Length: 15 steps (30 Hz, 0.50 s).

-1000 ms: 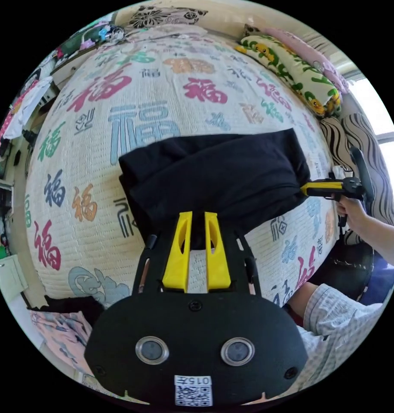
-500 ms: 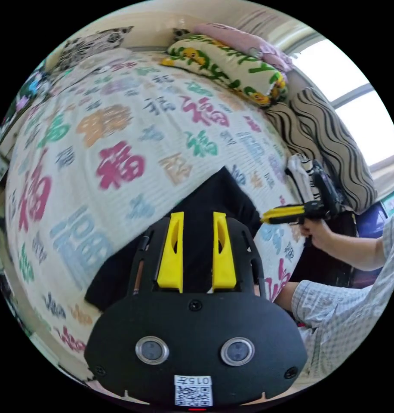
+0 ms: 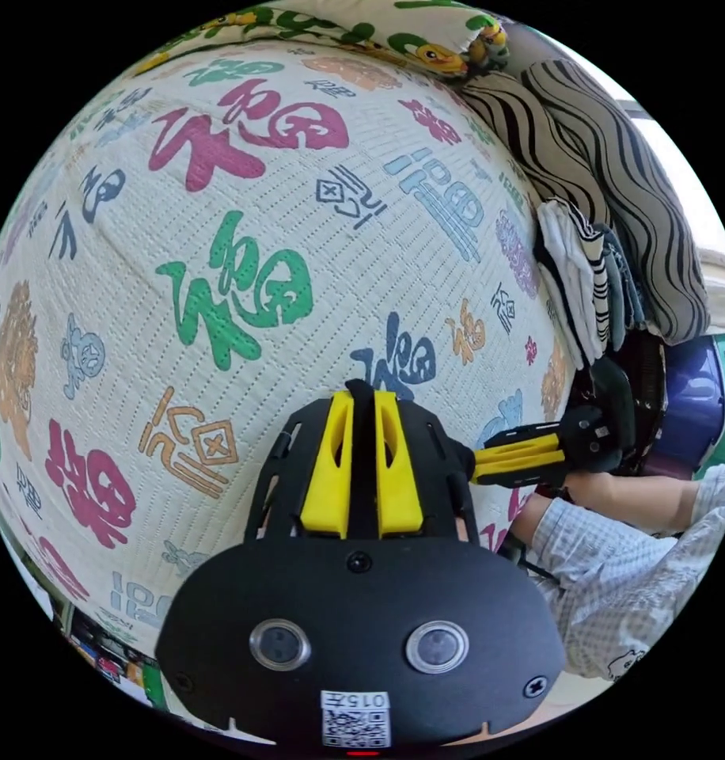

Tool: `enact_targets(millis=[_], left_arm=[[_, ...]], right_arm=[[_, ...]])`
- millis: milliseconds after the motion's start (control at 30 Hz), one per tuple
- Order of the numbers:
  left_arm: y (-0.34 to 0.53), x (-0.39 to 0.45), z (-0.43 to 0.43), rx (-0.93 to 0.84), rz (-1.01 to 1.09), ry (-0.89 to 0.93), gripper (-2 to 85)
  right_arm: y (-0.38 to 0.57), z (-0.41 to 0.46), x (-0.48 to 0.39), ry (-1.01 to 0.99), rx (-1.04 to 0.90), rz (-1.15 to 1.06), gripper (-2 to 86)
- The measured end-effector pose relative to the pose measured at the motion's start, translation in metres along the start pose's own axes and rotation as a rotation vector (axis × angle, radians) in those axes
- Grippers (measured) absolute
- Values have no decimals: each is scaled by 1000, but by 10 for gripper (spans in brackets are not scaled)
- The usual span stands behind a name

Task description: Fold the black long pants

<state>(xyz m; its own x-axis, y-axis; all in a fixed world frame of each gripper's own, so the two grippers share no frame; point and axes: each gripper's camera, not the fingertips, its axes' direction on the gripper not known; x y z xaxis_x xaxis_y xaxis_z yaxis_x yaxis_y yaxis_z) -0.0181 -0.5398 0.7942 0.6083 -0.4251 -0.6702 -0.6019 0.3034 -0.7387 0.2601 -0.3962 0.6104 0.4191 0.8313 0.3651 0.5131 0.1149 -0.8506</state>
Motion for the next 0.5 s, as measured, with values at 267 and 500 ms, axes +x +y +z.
enact_targets(millis=[267,500], left_arm=[[-15,22,-50,366,182,259,27],[7,-8,-85,562,267,436,32]], right_arm=[[52,-115,39,36,228,76,0],[62,-151,-10,217,294,-85,3]])
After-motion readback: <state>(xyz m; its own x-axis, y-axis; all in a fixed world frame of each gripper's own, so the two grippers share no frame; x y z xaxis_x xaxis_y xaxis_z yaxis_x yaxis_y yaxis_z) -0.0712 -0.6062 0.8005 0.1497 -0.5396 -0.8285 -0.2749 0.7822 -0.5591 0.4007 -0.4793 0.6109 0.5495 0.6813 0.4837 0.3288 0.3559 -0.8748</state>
